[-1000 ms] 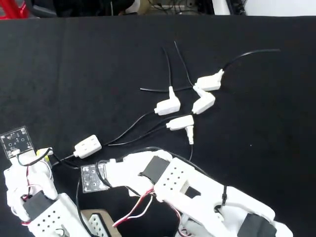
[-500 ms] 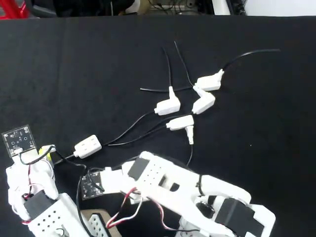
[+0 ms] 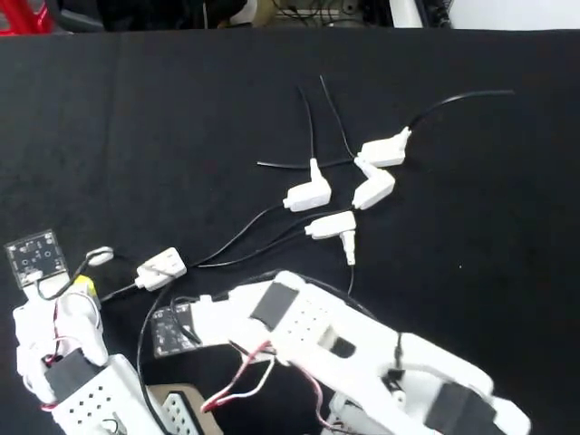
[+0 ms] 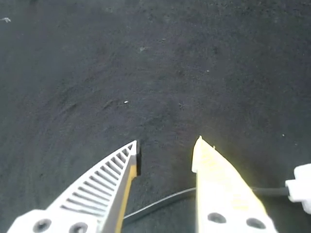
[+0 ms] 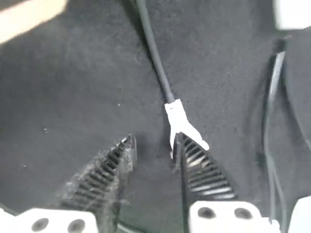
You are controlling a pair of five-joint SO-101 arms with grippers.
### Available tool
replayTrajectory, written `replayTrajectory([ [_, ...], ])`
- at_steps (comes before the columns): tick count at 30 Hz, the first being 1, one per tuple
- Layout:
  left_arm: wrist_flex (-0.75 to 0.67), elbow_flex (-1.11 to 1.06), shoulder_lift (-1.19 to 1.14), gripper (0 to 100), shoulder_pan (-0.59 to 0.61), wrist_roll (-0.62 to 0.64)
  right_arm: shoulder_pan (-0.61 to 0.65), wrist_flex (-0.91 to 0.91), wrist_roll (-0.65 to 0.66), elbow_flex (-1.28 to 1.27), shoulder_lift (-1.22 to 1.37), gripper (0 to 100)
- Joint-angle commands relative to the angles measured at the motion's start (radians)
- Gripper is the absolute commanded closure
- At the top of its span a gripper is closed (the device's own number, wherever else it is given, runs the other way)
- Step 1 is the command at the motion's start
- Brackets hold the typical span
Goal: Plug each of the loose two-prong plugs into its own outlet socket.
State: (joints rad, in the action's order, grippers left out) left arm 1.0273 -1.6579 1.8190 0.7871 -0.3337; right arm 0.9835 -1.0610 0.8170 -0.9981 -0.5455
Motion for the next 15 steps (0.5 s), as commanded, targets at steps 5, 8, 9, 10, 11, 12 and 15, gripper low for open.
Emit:
replayTrajectory([
  [5,-0.015,0.002,0.003,81,-0.028,-0.028,-0.064,0.112,0.074,-0.067,-0.042,85.8],
  [8,-0.015,0.002,0.003,81,-0.027,-0.028,-0.104,0.135,0.101,-0.041,0.041,85.8],
  [9,-0.015,0.002,0.003,81,-0.027,-0.028,-0.112,0.157,0.103,-0.036,0.074,85.8],
  [10,-0.015,0.002,0.003,81,-0.025,-0.028,-0.118,0.180,0.104,-0.031,0.111,85.8],
  [11,-0.015,0.002,0.003,81,-0.025,-0.026,-0.120,0.199,0.104,-0.025,0.147,85.8],
  [12,-0.015,0.002,0.003,81,-0.025,-0.026,-0.120,0.206,0.104,-0.013,0.183,85.8],
  [15,-0.015,0.002,0.003,81,-0.025,-0.026,-0.120,0.204,0.104,0.031,0.275,85.9],
])
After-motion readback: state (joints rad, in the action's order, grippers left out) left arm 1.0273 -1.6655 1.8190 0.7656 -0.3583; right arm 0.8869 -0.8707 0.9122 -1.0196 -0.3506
